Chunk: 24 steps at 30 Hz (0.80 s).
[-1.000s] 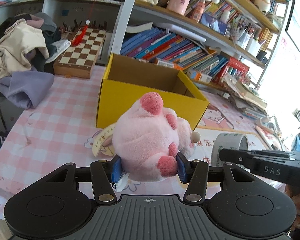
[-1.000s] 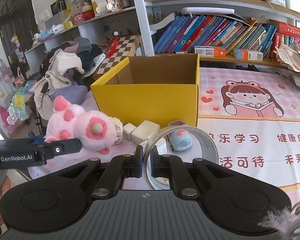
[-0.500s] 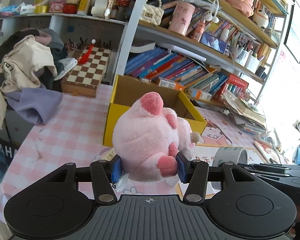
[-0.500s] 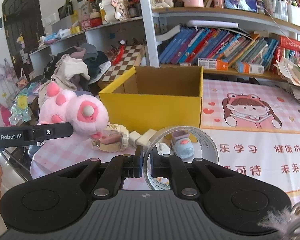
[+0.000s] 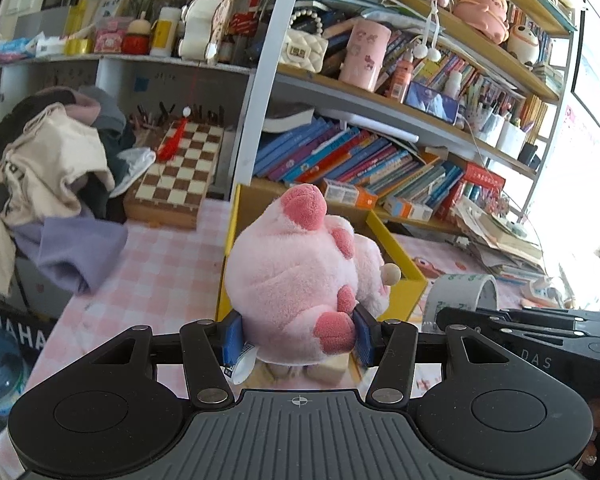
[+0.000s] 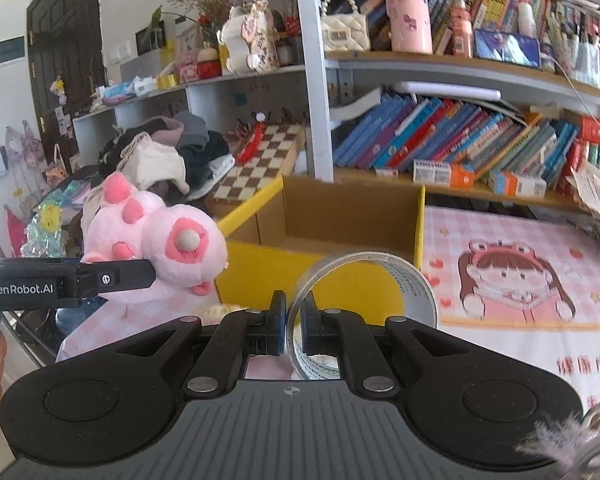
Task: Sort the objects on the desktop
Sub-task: 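Carry the pig and tape roll over the yellow box with both tools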
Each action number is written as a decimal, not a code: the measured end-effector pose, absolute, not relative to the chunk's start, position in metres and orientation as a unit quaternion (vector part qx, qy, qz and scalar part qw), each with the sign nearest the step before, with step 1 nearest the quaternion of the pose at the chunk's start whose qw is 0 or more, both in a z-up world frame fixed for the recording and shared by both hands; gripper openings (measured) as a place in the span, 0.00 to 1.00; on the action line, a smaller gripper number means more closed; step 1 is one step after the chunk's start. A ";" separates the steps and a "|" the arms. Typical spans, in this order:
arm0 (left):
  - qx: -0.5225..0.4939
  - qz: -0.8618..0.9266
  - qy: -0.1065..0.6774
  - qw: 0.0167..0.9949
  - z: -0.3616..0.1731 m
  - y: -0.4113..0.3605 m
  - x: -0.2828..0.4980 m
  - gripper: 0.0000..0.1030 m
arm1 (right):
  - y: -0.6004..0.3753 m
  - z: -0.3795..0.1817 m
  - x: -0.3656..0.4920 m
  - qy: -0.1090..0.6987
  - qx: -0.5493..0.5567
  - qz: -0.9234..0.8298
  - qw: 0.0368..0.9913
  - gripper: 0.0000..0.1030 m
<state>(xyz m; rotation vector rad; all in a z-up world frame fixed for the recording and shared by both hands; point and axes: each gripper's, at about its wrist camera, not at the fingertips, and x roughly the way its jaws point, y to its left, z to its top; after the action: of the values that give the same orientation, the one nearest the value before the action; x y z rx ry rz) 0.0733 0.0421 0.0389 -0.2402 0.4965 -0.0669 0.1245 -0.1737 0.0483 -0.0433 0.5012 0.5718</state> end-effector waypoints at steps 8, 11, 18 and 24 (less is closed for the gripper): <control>-0.111 -0.020 0.230 0.967 0.051 0.041 0.103 0.50 | -0.166 0.067 0.161 0.207 -0.050 0.308 0.927 0.07; -0.107 -0.014 0.223 0.969 0.056 0.039 0.117 0.50 | -0.166 0.074 0.180 0.199 -0.055 0.318 0.925 0.07; -0.097 -0.005 0.226 0.969 0.056 0.033 0.155 0.50 | -0.162 0.082 0.226 0.186 -0.073 0.343 0.918 0.07; -0.082 0.007 0.239 0.968 0.049 0.028 0.184 0.50 | -0.157 0.071 0.263 0.196 -0.080 0.351 0.912 0.07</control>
<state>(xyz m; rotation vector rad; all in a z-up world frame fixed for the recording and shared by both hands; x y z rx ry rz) 0.1843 0.0283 0.0493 -0.1662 0.4825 0.0136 0.2626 -0.1571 0.0713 -0.1649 0.4039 0.7240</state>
